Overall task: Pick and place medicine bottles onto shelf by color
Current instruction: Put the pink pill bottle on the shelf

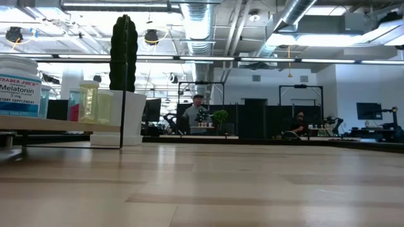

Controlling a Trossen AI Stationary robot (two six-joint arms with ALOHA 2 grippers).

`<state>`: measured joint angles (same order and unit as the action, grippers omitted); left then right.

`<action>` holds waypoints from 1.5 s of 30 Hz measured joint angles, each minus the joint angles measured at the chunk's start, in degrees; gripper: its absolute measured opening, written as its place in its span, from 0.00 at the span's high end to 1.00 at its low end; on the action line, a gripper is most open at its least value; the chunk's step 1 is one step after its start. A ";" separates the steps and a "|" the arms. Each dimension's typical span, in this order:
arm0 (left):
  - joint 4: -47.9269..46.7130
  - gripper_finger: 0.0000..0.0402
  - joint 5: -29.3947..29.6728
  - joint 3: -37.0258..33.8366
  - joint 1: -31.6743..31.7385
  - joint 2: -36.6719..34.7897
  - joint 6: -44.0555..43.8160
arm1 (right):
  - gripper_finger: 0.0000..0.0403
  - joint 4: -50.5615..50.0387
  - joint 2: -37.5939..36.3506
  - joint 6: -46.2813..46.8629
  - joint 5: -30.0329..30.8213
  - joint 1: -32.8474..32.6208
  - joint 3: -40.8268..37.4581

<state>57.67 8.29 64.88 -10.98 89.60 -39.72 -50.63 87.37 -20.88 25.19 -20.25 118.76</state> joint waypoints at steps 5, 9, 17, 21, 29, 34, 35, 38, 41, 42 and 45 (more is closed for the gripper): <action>-1.58 0.63 -0.52 0.00 -0.02 0.02 1.84 | 0.69 -1.83 -0.08 1.95 0.06 0.02 0.00; -6.45 0.49 -2.49 0.00 -0.02 0.04 9.09 | 0.69 -5.23 -0.21 6.14 0.21 0.10 0.00; -26.95 0.39 0.60 0.00 -0.04 0.07 21.23 | 0.69 -18.04 -0.55 23.03 -1.53 0.17 0.00; -35.02 0.39 6.87 0.00 -0.04 0.07 22.61 | 0.69 -23.28 0.00 34.28 -4.77 0.51 0.00; -38.57 0.38 7.66 1.06 -1.05 0.07 29.09 | 0.69 -27.87 3.22 49.90 -11.02 3.31 -0.06; -46.55 0.38 12.44 5.53 -2.58 0.84 36.26 | 0.69 -27.46 6.68 50.43 -14.02 5.16 -0.02; -48.36 0.38 13.05 6.61 -2.67 1.37 37.18 | 0.69 -27.52 7.24 50.44 -14.27 5.44 -0.06; -52.48 0.38 13.73 9.18 -2.85 2.37 37.99 | 0.69 -26.27 8.57 50.02 -14.70 6.28 -0.04; -53.29 0.39 14.54 10.62 -2.84 3.63 36.35 | 0.69 -25.90 9.59 49.57 -15.00 6.73 -0.04; -53.78 0.40 15.29 10.44 -2.84 3.66 36.03 | 0.69 -25.83 9.63 49.57 -15.09 6.73 -0.07; -53.82 0.45 15.63 10.47 -2.84 3.67 35.36 | 0.69 -24.91 9.87 49.54 -15.40 6.68 0.04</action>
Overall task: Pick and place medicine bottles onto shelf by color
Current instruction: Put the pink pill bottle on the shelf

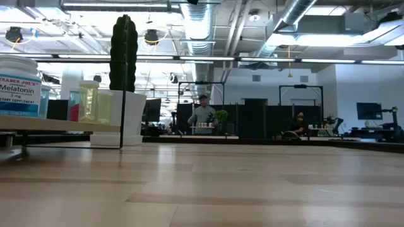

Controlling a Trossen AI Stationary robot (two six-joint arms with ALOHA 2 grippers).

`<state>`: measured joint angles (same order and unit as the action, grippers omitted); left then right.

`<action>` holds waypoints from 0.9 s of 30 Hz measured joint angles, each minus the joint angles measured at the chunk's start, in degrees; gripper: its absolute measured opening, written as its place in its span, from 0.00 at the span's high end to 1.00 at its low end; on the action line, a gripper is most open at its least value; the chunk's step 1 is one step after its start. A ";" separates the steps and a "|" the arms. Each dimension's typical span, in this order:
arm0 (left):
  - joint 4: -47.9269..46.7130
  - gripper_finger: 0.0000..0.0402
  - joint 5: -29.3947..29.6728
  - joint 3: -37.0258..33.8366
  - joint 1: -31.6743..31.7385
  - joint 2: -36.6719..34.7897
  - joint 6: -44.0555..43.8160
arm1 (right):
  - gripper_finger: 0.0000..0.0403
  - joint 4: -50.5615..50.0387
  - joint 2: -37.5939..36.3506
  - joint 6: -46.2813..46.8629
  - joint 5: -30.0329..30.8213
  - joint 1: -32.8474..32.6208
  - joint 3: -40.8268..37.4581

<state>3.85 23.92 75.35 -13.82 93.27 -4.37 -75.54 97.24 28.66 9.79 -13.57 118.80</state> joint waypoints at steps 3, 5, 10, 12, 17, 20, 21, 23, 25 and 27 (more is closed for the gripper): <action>-0.25 0.55 -0.26 -0.02 0.01 0.00 -1.22 | 0.69 0.17 0.18 -0.01 -0.03 -0.32 -0.04; 0.64 0.62 -0.92 -0.02 0.02 0.00 -1.19 | 0.69 0.31 0.18 -0.03 -0.11 -0.17 -0.04; 0.86 0.79 -5.44 -0.02 0.43 -0.02 -1.73 | 0.69 0.59 0.23 -1.28 -2.59 -0.15 -0.04; 0.95 0.84 -7.23 -0.02 0.57 -0.02 -2.71 | 0.68 0.59 0.23 -2.02 -2.84 -0.32 -0.04; 1.51 0.86 -8.70 -0.02 0.57 -0.02 -4.72 | 0.60 0.90 -0.44 -3.70 -5.56 -0.25 -0.07; 2.18 0.82 -8.69 -0.03 0.59 -0.04 -6.00 | 0.52 -0.30 -1.58 -4.53 -6.72 -0.23 0.78; 2.98 0.82 -8.68 -0.04 0.59 -0.04 -6.06 | 0.49 -0.92 -1.90 -4.76 -6.74 -0.20 1.51; 4.94 0.81 -8.66 -0.04 0.59 -0.04 -6.15 | 0.43 -1.73 -2.77 -4.79 -6.86 -0.10 3.57; 7.61 0.81 -8.66 -0.03 0.59 -0.04 -6.20 | 0.40 -3.57 -3.77 -4.77 -6.86 -0.17 5.65; 11.72 0.82 -8.66 -0.04 0.59 -0.04 -6.22 | 0.38 -2.90 -5.25 -4.78 -5.72 -0.62 7.08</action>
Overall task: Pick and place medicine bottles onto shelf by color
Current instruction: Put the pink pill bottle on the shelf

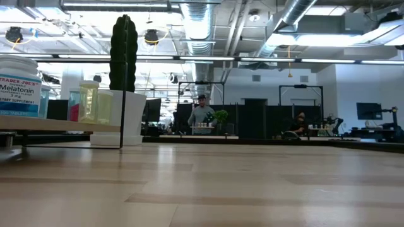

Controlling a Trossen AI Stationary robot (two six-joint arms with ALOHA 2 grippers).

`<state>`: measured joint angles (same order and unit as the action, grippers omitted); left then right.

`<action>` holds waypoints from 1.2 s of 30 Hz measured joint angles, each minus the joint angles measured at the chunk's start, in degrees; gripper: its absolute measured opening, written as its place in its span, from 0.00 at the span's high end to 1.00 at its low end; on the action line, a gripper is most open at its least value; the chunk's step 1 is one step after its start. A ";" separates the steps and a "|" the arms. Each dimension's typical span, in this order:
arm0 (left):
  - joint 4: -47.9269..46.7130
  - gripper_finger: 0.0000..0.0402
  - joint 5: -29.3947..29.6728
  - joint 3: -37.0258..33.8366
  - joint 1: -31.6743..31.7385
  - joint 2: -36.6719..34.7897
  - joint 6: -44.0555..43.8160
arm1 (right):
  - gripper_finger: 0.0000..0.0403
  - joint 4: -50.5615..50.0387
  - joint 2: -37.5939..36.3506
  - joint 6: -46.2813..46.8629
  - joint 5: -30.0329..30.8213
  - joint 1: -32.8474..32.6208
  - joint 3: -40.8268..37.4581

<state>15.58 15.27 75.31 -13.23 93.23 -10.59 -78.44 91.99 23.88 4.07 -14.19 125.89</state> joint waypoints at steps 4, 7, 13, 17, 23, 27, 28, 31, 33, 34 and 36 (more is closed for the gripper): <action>11.11 0.82 0.02 0.00 0.00 0.00 0.88 | 0.37 1.28 -3.03 -1.41 9.79 -4.18 0.26; 19.28 0.82 -0.45 0.00 0.00 0.00 3.75 | 0.38 0.89 -4.10 -2.04 19.65 -9.28 0.22; 30.96 0.82 -6.16 0.00 0.07 -0.07 5.09 | 0.39 2.69 -3.81 -7.42 38.59 -18.97 0.22; 28.85 0.82 -9.36 0.00 0.19 -0.04 4.92 | 0.40 7.82 -3.41 -11.28 40.69 -20.45 0.10; 28.13 0.82 -11.50 -0.09 -0.72 0.79 7.98 | 0.40 17.78 -2.23 -15.44 34.96 -19.12 0.08; 29.24 0.82 -11.50 -0.07 -1.72 0.63 12.37 | 0.40 21.55 -1.60 -16.60 30.26 -17.63 0.15; 29.49 0.82 -11.49 -0.07 -1.94 0.63 13.60 | 0.40 22.29 -1.48 -16.71 28.87 -17.21 0.13; 30.35 0.82 -11.10 -0.07 -2.60 0.63 16.26 | 0.40 26.05 -0.36 -16.85 24.94 -15.29 0.22; 31.05 0.82 -10.19 -0.07 -2.93 0.63 17.74 | 0.40 26.35 -0.05 -16.83 22.10 -15.22 0.04; 31.57 0.82 -10.04 -0.07 -3.04 0.63 18.66 | 0.40 27.59 0.32 -16.83 20.95 -15.03 0.07; 32.56 0.82 -10.05 -0.07 -3.12 0.63 20.00 | 0.40 29.30 0.89 -16.85 19.60 -14.30 0.22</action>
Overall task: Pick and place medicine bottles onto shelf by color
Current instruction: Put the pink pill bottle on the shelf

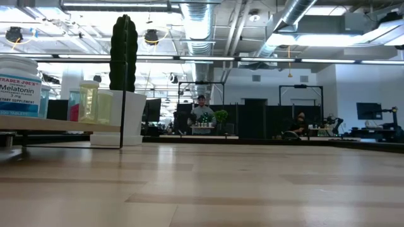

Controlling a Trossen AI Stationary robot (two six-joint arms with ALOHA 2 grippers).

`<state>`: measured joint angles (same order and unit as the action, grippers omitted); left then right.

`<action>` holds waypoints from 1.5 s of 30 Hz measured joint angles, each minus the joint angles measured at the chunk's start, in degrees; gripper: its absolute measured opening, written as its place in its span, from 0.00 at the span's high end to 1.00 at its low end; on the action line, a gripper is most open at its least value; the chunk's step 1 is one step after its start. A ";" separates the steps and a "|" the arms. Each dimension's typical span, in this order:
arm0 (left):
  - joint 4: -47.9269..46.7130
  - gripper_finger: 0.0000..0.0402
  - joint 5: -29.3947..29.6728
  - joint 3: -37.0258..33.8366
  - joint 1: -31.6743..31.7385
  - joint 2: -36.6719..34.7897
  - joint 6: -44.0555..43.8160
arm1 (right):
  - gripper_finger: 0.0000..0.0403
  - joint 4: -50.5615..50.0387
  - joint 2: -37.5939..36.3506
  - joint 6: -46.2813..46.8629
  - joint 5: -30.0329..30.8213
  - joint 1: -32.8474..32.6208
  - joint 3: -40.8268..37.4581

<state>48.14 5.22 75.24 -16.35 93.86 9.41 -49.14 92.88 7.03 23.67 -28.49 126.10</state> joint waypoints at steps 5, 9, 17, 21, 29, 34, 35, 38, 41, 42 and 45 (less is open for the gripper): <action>0.71 0.82 0.13 0.00 -0.23 0.00 0.68 | 0.40 1.45 0.85 0.00 -1.15 0.55 0.02; 1.37 0.82 0.19 0.02 -0.23 0.00 1.02 | 0.40 1.90 1.32 0.01 -1.58 0.82 -0.11; 1.95 0.82 0.12 0.04 -0.23 0.00 2.18 | 0.42 2.16 1.16 0.46 -1.62 1.34 -0.07; 1.95 0.82 0.10 0.04 -0.24 0.00 2.23 | 0.50 2.07 1.16 0.46 -1.60 1.34 -0.07; 1.90 0.81 0.01 0.04 -0.25 0.00 4.77 | 0.70 2.03 1.14 -0.47 -1.56 1.34 -0.07; 2.10 0.80 0.08 0.04 -0.25 0.00 4.52 | 0.74 2.10 1.12 -0.86 -1.56 1.34 -0.07; 2.10 0.80 0.10 0.04 -0.25 0.00 4.43 | 0.74 2.15 1.12 -1.05 -1.55 1.34 -0.07; 2.14 0.80 0.08 0.04 -0.18 0.00 3.19 | 0.74 2.18 1.05 -1.07 -1.55 1.34 -0.07; 2.16 0.78 0.09 0.04 -0.03 0.00 2.40 | 0.73 2.00 0.82 -1.01 -1.54 1.36 -0.07; 2.13 0.76 0.11 0.04 0.02 0.00 2.32 | 0.73 2.00 0.80 -0.92 -1.54 1.36 -0.07; 1.69 0.70 0.01 0.04 0.24 0.00 1.29 | 0.73 1.35 0.27 -0.71 -1.54 1.34 -0.13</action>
<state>49.83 5.23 75.29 -16.11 93.86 10.71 -47.78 93.15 6.32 22.13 -27.16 125.97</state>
